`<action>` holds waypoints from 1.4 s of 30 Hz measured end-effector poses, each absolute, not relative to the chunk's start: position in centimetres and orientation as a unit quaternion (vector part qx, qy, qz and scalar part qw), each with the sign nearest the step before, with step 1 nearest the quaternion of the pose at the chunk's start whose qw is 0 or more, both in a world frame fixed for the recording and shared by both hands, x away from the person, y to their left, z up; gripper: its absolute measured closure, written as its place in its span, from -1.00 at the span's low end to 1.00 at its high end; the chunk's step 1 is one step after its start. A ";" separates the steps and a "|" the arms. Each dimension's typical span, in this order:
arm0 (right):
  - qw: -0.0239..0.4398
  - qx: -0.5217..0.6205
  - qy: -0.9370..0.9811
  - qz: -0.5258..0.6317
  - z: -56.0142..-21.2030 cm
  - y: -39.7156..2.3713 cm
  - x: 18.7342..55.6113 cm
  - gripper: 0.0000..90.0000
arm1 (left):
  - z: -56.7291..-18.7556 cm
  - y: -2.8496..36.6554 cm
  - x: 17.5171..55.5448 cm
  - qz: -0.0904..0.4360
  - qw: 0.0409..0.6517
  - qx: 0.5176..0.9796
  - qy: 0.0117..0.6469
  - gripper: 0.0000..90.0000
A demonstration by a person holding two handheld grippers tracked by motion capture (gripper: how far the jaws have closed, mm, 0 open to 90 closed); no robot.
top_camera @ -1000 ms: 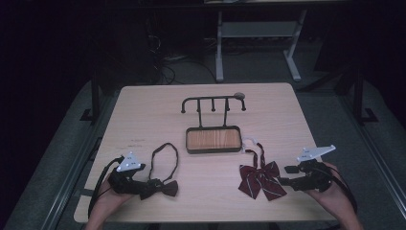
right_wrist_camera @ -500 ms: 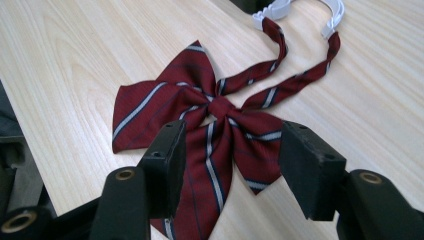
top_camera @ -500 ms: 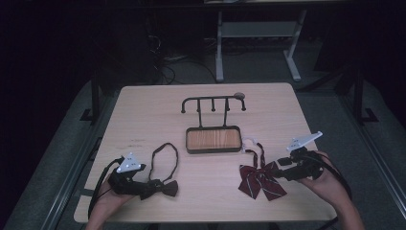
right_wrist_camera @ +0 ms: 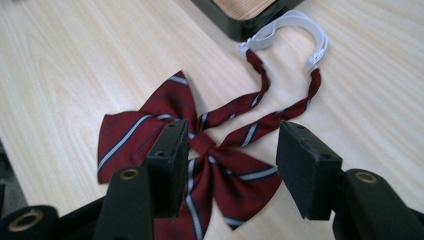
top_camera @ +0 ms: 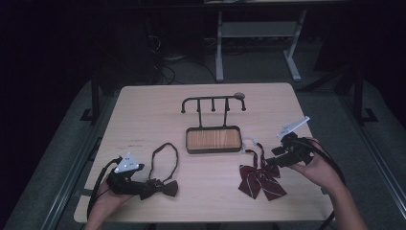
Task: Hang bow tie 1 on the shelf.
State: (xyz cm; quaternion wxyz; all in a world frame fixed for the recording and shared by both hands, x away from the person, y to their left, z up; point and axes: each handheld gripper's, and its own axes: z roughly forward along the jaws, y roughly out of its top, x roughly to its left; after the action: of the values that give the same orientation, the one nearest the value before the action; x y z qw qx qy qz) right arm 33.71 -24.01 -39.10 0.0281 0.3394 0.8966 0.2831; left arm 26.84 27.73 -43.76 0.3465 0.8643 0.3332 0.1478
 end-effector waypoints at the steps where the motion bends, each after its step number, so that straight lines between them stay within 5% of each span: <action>1: 0.028 0.339 0.897 0.283 -39.1 -24.0 33.7 0.03 | -43.8 27.7 26.8 0.148 0.347 0.864 0.333 -0.38; 19: 0.016 0.352 0.900 0.257 -39.5 -22.5 38.1 -0.04 | -43.7 27.9 26.9 0.150 0.346 0.865 0.331 -0.38; 42: 0.030 0.382 0.904 0.193 -42.8 -21.0 41.9 0.23 | -43.8 28.1 27.0 0.149 0.347 0.864 0.334 -0.38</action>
State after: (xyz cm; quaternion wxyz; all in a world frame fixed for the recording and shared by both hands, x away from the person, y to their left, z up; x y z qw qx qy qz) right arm 41.86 -20.98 -42.85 0.0304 0.3816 0.9035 0.1927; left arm 26.97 28.11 -43.83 0.3474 0.8635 0.3337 0.1493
